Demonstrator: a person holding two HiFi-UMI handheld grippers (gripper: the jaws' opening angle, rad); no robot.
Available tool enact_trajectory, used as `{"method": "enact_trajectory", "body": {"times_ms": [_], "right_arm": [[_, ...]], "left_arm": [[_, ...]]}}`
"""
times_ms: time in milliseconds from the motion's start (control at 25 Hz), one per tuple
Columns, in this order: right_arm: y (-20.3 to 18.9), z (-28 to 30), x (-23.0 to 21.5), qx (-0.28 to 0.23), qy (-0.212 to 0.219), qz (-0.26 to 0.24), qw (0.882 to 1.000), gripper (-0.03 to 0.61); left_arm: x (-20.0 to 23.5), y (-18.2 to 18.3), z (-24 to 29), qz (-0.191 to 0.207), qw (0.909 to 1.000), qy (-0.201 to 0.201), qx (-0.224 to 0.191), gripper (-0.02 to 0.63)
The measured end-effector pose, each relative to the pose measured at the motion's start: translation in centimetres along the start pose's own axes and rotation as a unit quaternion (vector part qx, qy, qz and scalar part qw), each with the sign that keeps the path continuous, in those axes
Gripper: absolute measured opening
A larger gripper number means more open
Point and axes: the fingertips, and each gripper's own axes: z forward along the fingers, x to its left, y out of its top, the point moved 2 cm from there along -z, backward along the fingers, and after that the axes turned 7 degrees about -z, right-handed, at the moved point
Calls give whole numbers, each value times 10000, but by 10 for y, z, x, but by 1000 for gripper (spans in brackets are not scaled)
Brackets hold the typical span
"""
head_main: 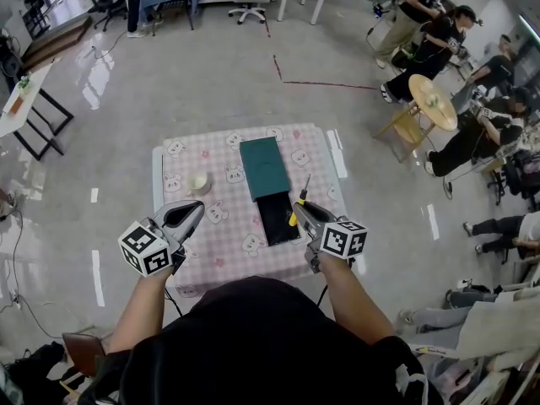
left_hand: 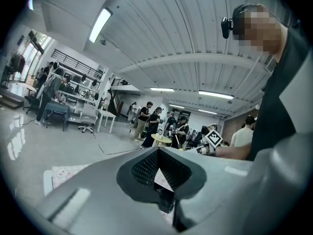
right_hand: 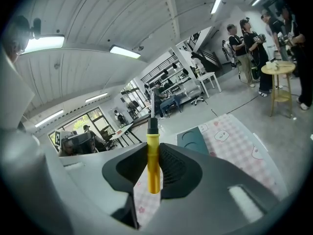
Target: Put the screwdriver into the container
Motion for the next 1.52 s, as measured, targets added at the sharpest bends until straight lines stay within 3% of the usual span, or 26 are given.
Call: {"method": "enact_trajectory", "body": {"times_ms": [1520], "right_arm": [[-96, 60, -60, 1444, -111, 242, 9892, 106]], "left_arm": [[25, -12, 13, -236, 9994, 174, 203, 0]]}}
